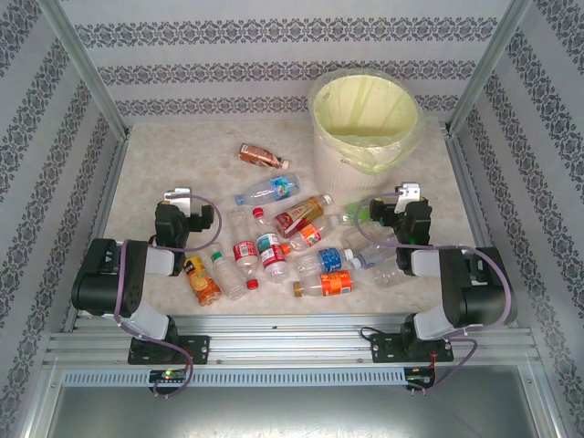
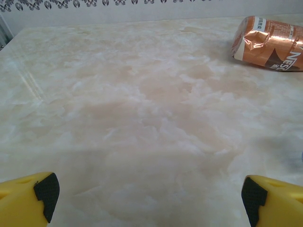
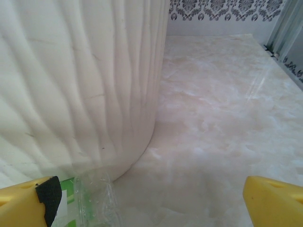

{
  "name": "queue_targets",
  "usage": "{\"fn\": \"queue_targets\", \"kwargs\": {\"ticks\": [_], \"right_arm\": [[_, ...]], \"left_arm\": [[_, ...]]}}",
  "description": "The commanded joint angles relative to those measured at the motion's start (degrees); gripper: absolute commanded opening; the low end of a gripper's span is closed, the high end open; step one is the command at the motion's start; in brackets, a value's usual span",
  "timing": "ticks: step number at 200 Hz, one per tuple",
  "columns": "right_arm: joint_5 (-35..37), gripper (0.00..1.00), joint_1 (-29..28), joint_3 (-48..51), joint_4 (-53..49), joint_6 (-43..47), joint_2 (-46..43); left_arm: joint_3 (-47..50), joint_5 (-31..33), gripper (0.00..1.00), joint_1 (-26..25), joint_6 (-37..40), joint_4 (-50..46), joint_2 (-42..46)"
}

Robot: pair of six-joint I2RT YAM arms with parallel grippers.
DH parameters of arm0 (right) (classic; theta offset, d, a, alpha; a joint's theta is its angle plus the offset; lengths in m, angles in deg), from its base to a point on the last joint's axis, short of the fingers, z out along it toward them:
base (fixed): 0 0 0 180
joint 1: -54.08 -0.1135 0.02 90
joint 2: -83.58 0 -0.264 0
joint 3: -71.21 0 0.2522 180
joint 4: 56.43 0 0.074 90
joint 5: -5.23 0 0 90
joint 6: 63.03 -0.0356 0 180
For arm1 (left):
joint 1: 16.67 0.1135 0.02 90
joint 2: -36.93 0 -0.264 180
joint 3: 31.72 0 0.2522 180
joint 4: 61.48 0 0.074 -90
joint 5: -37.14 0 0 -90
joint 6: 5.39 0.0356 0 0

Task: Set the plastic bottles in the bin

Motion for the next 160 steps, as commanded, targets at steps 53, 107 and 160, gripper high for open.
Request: {"fn": "queue_targets", "kwargs": {"ticks": [53, 107, 160], "right_arm": [[10.15, 0.98, -3.38, -1.96, -25.53, -8.27, -23.09], [13.8, 0.98, -5.42, -10.82, -56.97, -23.95, -35.91], [22.95, 0.98, -4.48, -22.82, -91.41, -42.3, -36.34]], "left_arm": [[-3.07, 4.96, 1.0, -3.43, -2.9, -20.15, 18.65], [-16.6, 0.65, 1.0, -12.36, -15.72, -46.49, 24.83], [-31.01, -12.51, 1.0, -23.64, -19.3, -60.71, 21.54]]}}
